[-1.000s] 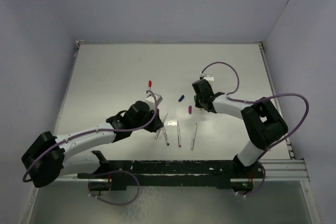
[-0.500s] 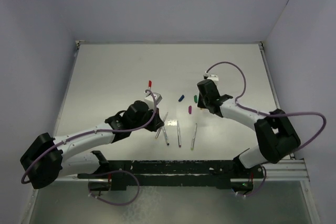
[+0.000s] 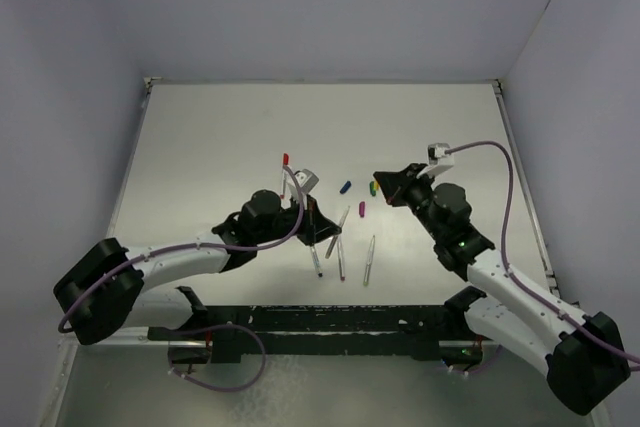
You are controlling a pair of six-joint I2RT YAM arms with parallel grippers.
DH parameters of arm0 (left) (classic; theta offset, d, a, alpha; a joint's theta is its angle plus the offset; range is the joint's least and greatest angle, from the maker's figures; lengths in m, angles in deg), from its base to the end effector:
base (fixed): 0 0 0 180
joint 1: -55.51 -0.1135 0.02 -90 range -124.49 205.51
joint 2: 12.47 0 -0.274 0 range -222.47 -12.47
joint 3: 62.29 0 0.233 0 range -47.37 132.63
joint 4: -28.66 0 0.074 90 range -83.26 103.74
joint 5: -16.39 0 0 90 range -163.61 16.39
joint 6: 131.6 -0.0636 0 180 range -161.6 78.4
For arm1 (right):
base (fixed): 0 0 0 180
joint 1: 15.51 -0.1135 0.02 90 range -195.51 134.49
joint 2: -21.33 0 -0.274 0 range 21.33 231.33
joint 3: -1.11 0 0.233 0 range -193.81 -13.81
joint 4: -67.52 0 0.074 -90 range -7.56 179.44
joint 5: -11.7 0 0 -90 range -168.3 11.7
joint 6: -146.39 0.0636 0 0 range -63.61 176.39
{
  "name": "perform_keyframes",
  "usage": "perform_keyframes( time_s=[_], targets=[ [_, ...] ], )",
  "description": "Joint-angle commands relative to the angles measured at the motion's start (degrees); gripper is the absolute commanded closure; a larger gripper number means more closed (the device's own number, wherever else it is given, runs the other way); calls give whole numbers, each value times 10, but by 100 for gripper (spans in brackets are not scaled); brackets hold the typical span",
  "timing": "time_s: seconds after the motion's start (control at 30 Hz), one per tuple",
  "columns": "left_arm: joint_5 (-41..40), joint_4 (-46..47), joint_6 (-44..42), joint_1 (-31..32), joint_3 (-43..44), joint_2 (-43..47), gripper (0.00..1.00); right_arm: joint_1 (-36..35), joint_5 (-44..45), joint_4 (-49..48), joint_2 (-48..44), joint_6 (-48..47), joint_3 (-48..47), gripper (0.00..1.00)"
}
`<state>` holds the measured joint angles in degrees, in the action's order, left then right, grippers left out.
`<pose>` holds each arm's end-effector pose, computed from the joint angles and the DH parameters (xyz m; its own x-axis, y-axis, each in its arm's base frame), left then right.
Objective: Insert the pens into the pen caps
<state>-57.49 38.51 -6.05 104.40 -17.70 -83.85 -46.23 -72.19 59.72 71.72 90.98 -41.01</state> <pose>0.1641 -0.2148 0.2288 -0.6782 -0.0723 -0.7313 0.6196 0.4787 -0.6220 0.1867 0.1031 0.2900 -0.2422 0.5127 -0.8237 -0.3388 0.7508 0.5670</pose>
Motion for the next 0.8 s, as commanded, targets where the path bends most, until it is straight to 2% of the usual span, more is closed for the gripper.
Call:
perform_keyframes(
  time_s=[0.0,0.23,0.4,0.77],
  targets=[
    [71,199,66,2,-17,-29,100,0,-49,-168,-30,55,45,100],
    [89,321,116,2,-31,-66,100,0,-75,-369,-9,112,118,100],
    [85,340,135,2,-22,-82,100,-1,-97,-449,15,134,138,100],
    [62,341,140,2,-17,-87,100,-4,-104,-497,30,170,156,100]
  ],
)
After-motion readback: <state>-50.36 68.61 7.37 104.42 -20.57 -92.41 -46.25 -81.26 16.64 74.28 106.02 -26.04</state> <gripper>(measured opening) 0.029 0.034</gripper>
